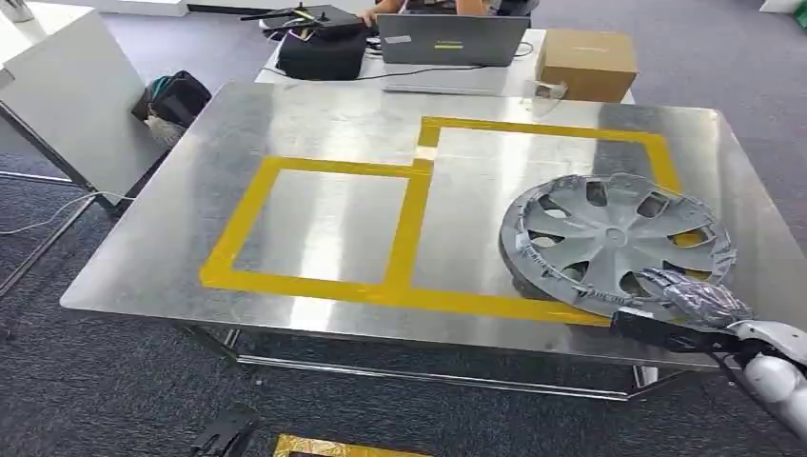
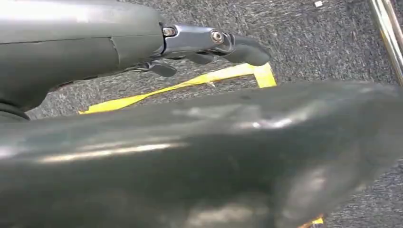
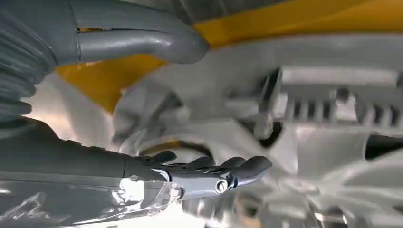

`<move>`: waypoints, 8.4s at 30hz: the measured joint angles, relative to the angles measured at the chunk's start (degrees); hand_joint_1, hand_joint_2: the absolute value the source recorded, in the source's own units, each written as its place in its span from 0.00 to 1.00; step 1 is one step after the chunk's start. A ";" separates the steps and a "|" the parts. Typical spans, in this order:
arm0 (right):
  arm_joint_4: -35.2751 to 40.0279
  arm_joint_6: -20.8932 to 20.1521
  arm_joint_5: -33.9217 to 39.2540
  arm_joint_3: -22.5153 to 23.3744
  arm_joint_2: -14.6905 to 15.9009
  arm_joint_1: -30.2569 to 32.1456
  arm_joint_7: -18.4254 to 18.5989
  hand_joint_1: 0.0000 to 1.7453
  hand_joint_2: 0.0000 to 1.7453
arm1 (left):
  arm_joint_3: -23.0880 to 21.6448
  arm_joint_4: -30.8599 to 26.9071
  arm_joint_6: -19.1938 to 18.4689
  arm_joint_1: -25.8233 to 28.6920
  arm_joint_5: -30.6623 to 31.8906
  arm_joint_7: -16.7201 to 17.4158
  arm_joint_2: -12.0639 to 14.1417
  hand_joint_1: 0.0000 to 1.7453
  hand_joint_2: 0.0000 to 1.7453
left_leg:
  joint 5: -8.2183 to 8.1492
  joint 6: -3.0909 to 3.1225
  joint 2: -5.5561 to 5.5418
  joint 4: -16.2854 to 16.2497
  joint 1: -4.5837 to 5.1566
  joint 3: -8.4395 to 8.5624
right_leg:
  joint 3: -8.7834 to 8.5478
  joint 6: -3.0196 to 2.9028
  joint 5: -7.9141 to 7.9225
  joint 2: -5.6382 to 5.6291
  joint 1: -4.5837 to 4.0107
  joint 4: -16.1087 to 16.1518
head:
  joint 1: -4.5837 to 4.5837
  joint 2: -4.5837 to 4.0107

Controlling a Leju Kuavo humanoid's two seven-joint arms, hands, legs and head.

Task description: Take the parts from the cabinet and place them on the table.

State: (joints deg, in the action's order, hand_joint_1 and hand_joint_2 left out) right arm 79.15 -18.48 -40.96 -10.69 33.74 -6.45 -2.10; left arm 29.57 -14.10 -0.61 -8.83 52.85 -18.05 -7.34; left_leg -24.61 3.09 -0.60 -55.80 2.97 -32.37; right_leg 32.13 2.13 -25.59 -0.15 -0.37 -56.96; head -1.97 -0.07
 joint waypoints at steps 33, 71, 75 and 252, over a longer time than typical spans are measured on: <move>3.75 16.70 -2.15 -2.28 0.49 -1.68 5.73 0.00 1.00 | -0.28 0.02 1.51 0.76 -2.69 -0.98 0.13 0.00 0.00 | 0.01 0.01 -0.04 0.00 -0.03 -0.02 | -0.01 -0.01 -0.01 0.08 -0.03 0.00 | 0.00 0.00; 17.49 49.02 18.36 -1.53 -37.85 35.48 -26.17 0.00 0.00 | 7.52 0.04 7.41 4.80 -6.88 -5.49 -0.46 0.00 0.00 | -3.30 -2.52 -0.09 0.94 -3.27 4.71 | 5.55 2.50 6.26 -0.42 2.41 0.25 | -0.07 0.00; 16.56 46.54 18.60 -0.02 -38.95 35.60 -26.79 0.00 0.00 | 7.69 0.04 7.63 4.86 -6.34 -5.49 -0.26 0.00 0.00 | -0.79 -1.32 -0.33 0.81 -2.47 1.57 | 9.82 1.81 -7.53 -0.12 1.56 -15.42 | 0.35 0.00; -61.97 40.32 -14.49 66.88 -45.28 2.58 -36.45 0.00 0.00 | -7.78 -18.43 9.55 -8.34 -44.79 5.81 4.54 0.00 0.00 | 0.92 -4.31 6.40 -0.65 -1.93 -1.21 | -0.05 -1.40 -1.64 5.36 0.00 -2.06 | -0.29 0.00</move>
State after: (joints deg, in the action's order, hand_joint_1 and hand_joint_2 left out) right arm 17.18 21.84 -55.45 56.19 -11.54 -3.87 -38.56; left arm 21.79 -32.52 8.94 -17.18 8.05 -12.25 -2.80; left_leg -23.69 -1.22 5.79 -56.45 1.05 -33.57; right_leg 32.07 0.73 -27.23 5.21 -0.37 -59.02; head -2.25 -0.07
